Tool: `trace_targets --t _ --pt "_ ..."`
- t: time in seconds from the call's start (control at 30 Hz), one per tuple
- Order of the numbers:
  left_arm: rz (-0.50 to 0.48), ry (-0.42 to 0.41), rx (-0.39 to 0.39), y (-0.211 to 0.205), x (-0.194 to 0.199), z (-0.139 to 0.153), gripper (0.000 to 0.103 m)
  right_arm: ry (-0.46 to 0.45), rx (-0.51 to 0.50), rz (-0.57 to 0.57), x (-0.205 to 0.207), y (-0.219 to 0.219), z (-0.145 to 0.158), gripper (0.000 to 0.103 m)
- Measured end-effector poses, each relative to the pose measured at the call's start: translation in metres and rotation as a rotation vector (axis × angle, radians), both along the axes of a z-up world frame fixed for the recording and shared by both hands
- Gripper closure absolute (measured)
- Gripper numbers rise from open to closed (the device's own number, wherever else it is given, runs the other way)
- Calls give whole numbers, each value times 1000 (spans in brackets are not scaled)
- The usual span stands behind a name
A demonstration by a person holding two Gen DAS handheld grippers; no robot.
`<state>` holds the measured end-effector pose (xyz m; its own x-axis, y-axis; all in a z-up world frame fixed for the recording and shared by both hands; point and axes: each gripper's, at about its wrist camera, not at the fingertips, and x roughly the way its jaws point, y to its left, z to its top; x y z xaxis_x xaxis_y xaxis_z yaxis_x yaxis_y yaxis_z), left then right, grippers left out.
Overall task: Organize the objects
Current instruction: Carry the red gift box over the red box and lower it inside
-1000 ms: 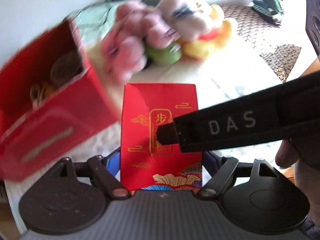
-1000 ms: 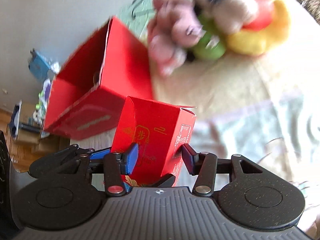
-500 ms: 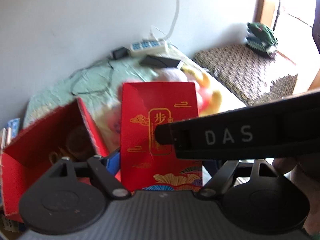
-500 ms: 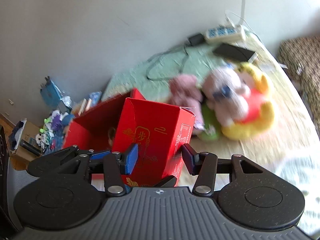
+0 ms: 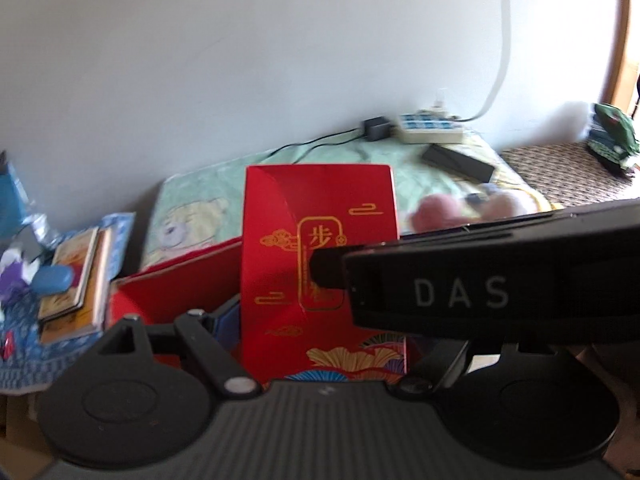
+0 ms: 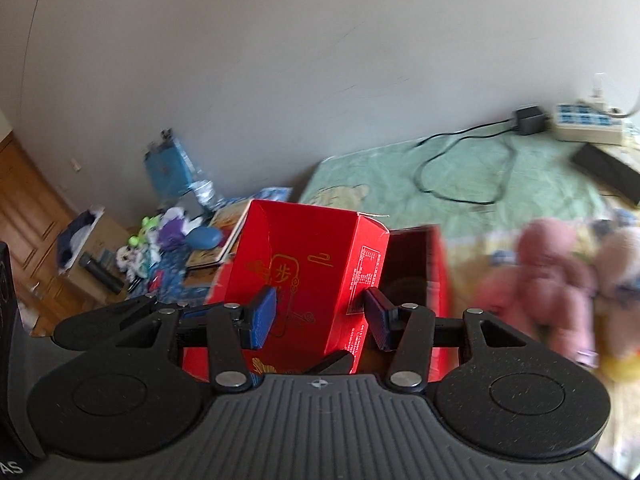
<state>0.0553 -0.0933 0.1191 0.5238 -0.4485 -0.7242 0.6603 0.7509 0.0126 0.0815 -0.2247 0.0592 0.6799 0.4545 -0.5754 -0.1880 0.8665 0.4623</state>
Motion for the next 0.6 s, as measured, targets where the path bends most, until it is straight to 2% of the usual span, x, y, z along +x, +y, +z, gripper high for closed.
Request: trace_targets --t 0.27,0.6 --pt "81 82 38 45 55 -36 22 88 18 91 49 63 -32 51" --pt "90 202 106 67 97 -94 22 263 9 150 87 100 -78 51"
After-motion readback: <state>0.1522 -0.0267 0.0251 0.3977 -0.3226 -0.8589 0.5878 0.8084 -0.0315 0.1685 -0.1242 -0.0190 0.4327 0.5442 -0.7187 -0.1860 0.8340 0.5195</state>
